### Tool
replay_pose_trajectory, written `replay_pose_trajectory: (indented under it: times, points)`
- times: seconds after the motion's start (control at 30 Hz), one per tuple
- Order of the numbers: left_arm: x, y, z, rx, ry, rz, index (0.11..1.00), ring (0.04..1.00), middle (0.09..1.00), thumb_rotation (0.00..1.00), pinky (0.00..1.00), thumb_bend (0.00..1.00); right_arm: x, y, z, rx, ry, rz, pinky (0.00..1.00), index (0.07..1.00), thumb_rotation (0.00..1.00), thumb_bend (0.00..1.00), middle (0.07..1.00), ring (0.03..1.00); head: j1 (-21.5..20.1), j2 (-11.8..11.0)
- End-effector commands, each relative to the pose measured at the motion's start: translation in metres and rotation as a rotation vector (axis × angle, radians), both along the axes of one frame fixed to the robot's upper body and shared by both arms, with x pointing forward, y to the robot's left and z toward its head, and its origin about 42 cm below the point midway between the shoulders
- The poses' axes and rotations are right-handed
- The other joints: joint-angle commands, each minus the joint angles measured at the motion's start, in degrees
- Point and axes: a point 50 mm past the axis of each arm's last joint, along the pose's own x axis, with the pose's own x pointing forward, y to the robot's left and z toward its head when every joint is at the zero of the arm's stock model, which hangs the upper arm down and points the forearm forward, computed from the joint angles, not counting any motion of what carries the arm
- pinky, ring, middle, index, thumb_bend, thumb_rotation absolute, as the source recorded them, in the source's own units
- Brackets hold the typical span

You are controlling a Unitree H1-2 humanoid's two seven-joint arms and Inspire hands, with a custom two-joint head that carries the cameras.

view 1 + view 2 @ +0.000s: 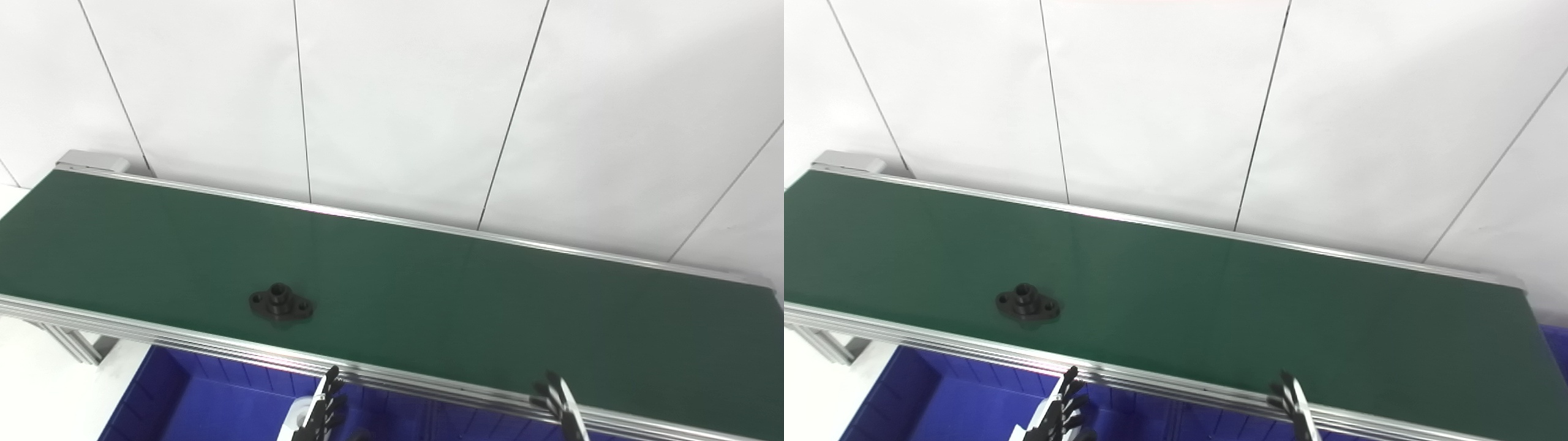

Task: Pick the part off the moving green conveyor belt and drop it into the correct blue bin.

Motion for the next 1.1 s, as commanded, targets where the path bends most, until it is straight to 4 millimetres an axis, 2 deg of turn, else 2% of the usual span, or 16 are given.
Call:
replay_pose_trajectory:
  times: [0.0, 0.1, 0.27, 0.43, 0.57, 0.8, 0.93, 1.07]
  points:
    - [0.011, -0.035, 0.022, -0.103, -0.072, -0.027, 1.0, 0.922, 0.973, 0.85, 0.88, 0.53, 0.018, 0.007, 0.017, -0.001, -0.056, -0.011, 0.83, 0.904, 0.29, 0.95, 0.845, 0.774, -0.4, 0.2]
    - [0.011, -0.034, 0.022, -0.104, -0.068, -0.03, 1.0, 0.938, 0.983, 0.85, 0.93, 0.49, 0.042, 0.013, 0.025, -0.025, -0.083, -0.015, 0.77, 0.889, 0.27, 0.98, 0.821, 0.732, -0.6, 0.3]
    - [0.011, -0.036, 0.022, -0.112, -0.071, -0.031, 1.0, 0.944, 0.984, 0.87, 0.95, 0.48, 0.078, 0.023, 0.033, -0.046, -0.083, 0.011, 0.7, 0.865, 0.26, 0.97, 0.816, 0.727, -0.5, 0.6]
    - [0.011, -0.039, 0.023, -0.119, -0.068, -0.031, 1.0, 0.943, 0.983, 0.87, 0.95, 0.48, 0.101, 0.03, 0.036, -0.067, -0.073, 0.044, 0.69, 0.864, 0.23, 0.96, 0.819, 0.723, -0.5, 0.8]
    - [0.011, -0.043, 0.023, -0.12, -0.069, -0.03, 1.0, 0.935, 0.974, 0.87, 0.94, 0.47, 0.125, 0.042, 0.04, -0.152, -0.076, 0.063, 0.65, 0.856, 0.28, 0.97, 0.787, 0.696, -0.3, 0.9]
    - [0.012, -0.049, 0.025, -0.131, -0.074, -0.022, 1.0, 0.929, 0.964, 0.89, 0.93, 0.51, 0.159, 0.072, 0.046, -0.257, -0.031, 0.102, 0.67, 0.85, 0.32, 0.98, 0.789, 0.676, 0.2, 1.1]
    - [0.011, -0.053, 0.026, -0.138, -0.078, -0.016, 1.0, 0.926, 0.957, 0.87, 0.93, 0.51, 0.174, 0.087, 0.046, -0.325, 0.014, 0.132, 0.62, 0.823, 0.33, 1.0, 0.783, 0.634, 0.6, 1.4]
    - [0.01, -0.057, 0.028, -0.152, -0.082, -0.015, 1.0, 0.929, 0.956, 0.87, 0.93, 0.51, 0.186, 0.101, 0.045, -0.426, 0.05, 0.172, 0.65, 0.812, 0.35, 1.0, 0.793, 0.65, 1.2, 1.8]
